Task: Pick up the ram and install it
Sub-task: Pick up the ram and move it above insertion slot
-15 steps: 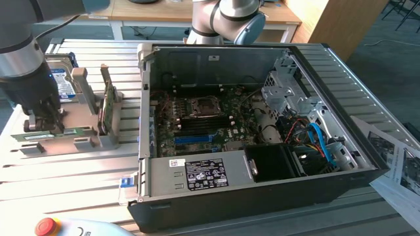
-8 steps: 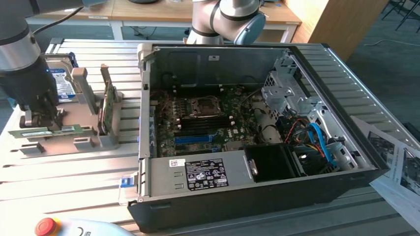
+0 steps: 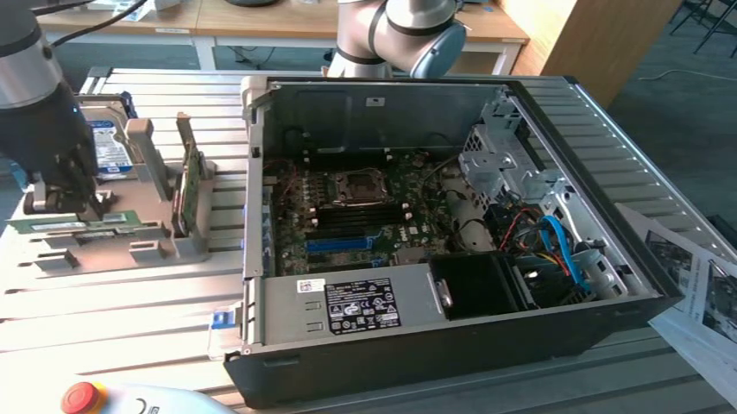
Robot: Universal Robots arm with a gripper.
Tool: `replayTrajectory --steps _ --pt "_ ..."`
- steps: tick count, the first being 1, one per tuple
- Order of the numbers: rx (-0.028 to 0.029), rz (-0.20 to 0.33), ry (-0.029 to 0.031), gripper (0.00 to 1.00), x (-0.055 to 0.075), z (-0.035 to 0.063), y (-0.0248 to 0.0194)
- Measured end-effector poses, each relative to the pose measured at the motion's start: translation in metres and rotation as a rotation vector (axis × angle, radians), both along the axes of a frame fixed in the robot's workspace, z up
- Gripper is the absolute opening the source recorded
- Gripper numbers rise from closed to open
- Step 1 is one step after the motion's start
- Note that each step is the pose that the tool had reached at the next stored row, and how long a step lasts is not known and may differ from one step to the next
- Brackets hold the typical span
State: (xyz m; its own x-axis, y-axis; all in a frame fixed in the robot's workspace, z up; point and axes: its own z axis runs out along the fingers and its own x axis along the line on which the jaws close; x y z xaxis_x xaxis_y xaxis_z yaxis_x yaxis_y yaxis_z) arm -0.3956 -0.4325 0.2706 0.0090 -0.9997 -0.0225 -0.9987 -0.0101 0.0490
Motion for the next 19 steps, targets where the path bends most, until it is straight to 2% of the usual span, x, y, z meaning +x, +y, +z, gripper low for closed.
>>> replayTrajectory --steps 19 --pt "0.0 -0.029 0.0 0.12 0.0 0.0461 0.0"
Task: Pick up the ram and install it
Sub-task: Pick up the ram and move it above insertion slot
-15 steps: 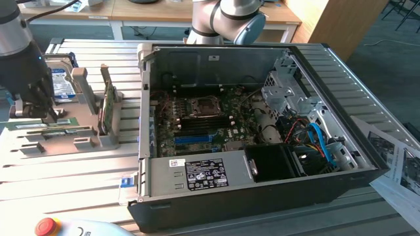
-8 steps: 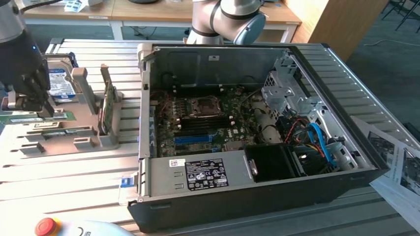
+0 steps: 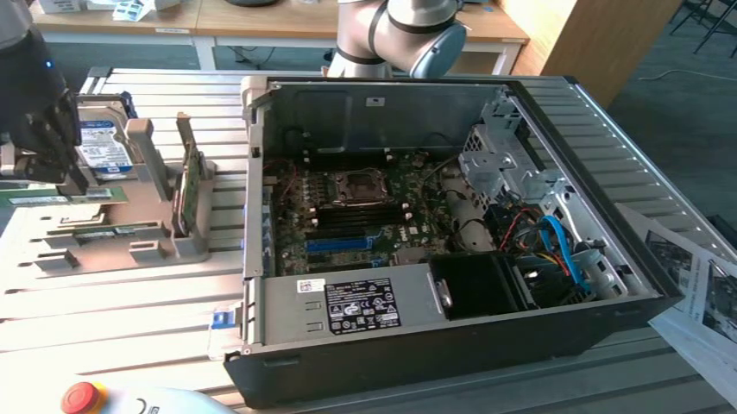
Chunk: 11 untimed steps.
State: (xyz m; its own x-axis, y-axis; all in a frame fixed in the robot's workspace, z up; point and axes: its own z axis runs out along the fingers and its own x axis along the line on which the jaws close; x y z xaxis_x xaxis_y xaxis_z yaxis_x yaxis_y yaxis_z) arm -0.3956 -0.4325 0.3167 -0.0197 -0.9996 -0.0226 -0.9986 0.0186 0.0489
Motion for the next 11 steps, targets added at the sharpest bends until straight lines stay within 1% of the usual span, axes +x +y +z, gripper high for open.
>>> replayTrajectory --steps 11 --pt "0.0 -0.01 0.0 0.12 0.0 0.0264 0.0"
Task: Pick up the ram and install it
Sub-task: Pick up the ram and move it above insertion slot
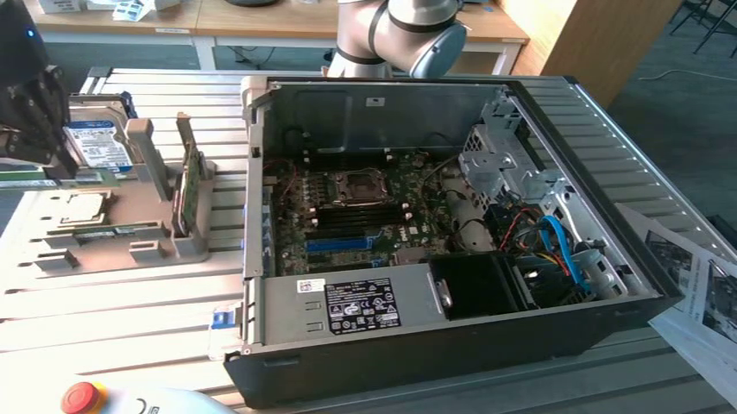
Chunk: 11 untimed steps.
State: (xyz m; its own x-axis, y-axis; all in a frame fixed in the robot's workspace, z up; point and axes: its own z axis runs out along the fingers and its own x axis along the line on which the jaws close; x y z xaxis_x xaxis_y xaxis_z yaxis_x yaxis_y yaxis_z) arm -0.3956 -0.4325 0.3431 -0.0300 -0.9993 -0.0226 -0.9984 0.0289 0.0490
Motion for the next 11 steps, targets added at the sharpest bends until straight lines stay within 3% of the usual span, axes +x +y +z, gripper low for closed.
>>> replayTrajectory --steps 9,11 --pt "0.0 -0.006 0.0 0.12 0.0 0.0218 0.0" --pt "0.0 -0.01 0.0 0.12 0.0 0.0403 0.0"
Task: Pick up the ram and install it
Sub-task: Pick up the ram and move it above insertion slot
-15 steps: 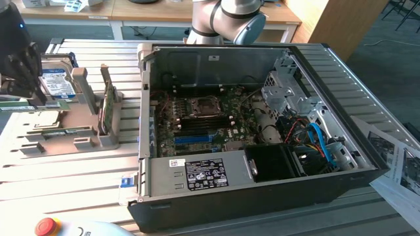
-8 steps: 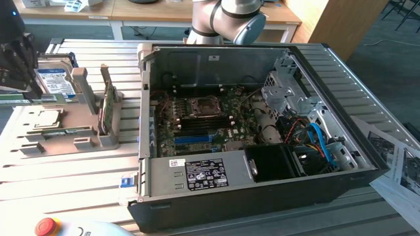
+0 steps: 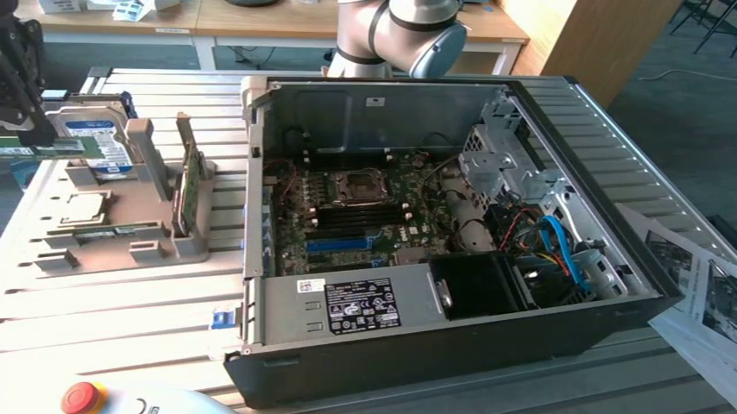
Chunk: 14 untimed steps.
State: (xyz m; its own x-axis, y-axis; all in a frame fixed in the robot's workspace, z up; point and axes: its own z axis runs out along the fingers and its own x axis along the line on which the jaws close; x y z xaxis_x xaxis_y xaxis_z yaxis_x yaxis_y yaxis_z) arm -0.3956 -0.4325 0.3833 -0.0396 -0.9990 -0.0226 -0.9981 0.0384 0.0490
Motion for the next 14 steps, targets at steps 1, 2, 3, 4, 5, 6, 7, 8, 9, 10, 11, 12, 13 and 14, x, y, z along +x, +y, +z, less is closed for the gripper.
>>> replayTrajectory --steps 1,2,3,4,5,6,7,8,9,10,11,12,13,14 --pt "-0.0001 -0.001 0.0 0.12 0.0 0.0069 0.0" --pt "0.0 -0.001 -0.0001 0.12 0.0 0.0075 0.0" --pt "0.0002 -0.001 -0.0003 0.12 0.0 0.0077 0.0" --pt "0.0002 -0.001 -0.0003 0.12 0.0 0.0077 0.0" --pt "0.0001 -0.001 -0.0002 0.12 0.0 0.0077 0.0" --pt "0.0001 -0.001 -0.0001 0.12 0.0 0.0078 0.0" --pt "0.0 -0.001 0.0 0.12 0.0 0.0079 0.0" --pt "0.0 -0.001 0.0 0.12 0.0 0.0079 0.0" --pt "0.0 -0.001 0.0 0.12 0.0 0.0079 0.0" --pt "0.0 -0.001 0.0 0.12 0.0001 0.0079 0.0" --pt "-0.0001 -0.001 0.0002 0.12 0.0007 0.008 -0.0001" --pt "-0.0002 -0.001 0.0002 0.12 0.0015 0.0081 -0.0002" --pt "-0.0001 -0.001 0.0001 0.12 0.0023 0.008 -0.0002" --pt "0.0 -0.001 0.0 0.12 0.0032 0.0079 -0.0003"
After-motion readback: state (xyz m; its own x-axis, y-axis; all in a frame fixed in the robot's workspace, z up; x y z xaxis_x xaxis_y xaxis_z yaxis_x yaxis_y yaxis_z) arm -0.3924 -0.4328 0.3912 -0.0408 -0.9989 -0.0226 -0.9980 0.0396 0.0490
